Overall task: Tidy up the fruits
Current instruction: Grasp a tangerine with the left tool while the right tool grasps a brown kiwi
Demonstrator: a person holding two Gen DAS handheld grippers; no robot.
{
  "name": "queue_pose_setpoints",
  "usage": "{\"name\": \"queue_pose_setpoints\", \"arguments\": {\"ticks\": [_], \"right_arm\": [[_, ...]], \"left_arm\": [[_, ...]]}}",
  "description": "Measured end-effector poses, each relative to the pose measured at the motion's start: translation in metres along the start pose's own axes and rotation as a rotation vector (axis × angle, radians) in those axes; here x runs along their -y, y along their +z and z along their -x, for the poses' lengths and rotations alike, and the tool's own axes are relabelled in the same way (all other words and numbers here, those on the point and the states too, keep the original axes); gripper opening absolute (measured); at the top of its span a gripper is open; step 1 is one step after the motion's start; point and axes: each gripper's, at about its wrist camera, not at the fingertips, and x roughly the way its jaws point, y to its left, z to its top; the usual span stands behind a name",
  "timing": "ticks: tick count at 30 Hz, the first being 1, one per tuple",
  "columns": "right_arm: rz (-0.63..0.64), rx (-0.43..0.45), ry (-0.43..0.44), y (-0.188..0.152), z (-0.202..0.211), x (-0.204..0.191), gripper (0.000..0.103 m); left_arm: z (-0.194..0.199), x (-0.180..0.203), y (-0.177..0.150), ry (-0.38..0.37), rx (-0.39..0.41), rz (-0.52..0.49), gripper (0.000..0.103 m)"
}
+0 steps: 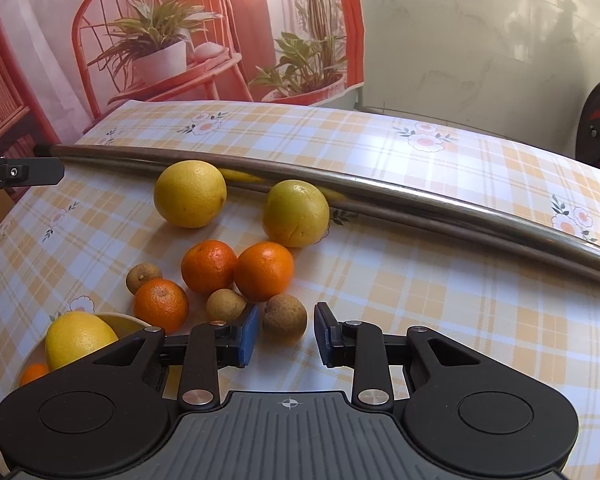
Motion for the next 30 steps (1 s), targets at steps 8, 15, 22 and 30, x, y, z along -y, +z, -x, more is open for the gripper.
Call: {"name": "queue_pose_setpoints", "arguments": {"ticks": [8,15,22,30], "right_arm": [[-0.009,-0.001,0.008,-0.002,-0.002,0.000,0.022],[-0.055,0.034,0.004,-0.009,0.010,0.005,0.022],[-0.120,0.072,-0.002,-0.022,0.028,0.011,0.022],[-0.110,0.101,-0.033,-0.023,0.039,0.009,0.022]], "left_arm": [[-0.005,0.002,-0.002,-0.007,-0.020,-0.001,0.058],[-0.007,0.003,0.000,-0.016,-0.022,0.006,0.060],[-0.012,0.007,-0.002,-0.038,-0.033,-0.014,0.062],[-0.019,0.019,-0.004,-0.098,-0.044,-0.043,0.061]]}}
